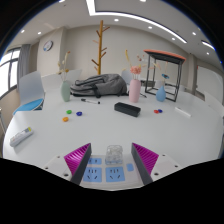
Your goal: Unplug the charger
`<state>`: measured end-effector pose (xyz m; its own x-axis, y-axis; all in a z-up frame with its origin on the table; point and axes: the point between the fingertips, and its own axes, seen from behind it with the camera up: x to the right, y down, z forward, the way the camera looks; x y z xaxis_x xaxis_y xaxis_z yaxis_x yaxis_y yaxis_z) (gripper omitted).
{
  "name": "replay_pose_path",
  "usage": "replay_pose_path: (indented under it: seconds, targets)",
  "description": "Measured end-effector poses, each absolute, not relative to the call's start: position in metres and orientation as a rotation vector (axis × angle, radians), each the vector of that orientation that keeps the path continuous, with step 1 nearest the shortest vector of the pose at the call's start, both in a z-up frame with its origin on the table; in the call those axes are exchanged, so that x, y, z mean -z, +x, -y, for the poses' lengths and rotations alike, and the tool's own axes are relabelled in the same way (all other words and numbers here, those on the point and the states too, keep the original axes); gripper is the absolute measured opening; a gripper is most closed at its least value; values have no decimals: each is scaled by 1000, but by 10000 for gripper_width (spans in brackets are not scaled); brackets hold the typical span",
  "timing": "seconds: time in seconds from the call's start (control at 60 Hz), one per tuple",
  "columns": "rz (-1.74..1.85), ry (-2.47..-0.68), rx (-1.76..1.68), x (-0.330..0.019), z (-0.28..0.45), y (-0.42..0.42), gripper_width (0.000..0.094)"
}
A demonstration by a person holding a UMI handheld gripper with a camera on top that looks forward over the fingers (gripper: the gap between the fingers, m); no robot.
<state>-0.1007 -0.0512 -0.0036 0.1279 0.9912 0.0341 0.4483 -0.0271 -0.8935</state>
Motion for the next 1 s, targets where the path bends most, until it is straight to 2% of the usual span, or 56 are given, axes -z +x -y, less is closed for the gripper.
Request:
replay_pose_path:
  seconds: [0.033,0.067,0.083,0.117,0.2,0.35,0.45,0.617,0.733,0.85,1.0]
  targets:
    - [1437,-1605,-861,5,53,-101,814]
    - [1474,-1595,-877,7,58,-102,325]
    - [1459,-1595,-833,-1,38,-100,152]
    - [1466,-1603,-844,0,40,-99,116]
    - [1465,-1548,-809,4,50,-102,88]
    - [1485,-1580,-866,-2,46,-104,63]
    - [1412,-1424,-882,-58,43,-113,63]
    - [1327,-1501,-931,-126,12,-106,63]
    - [1298,-1543,-893,-146,-42,-87,62]
    - [1343,-1578,-814,-135,-91,-66,62]
    - [1428,-1635,-736,-83,-136,-55,74]
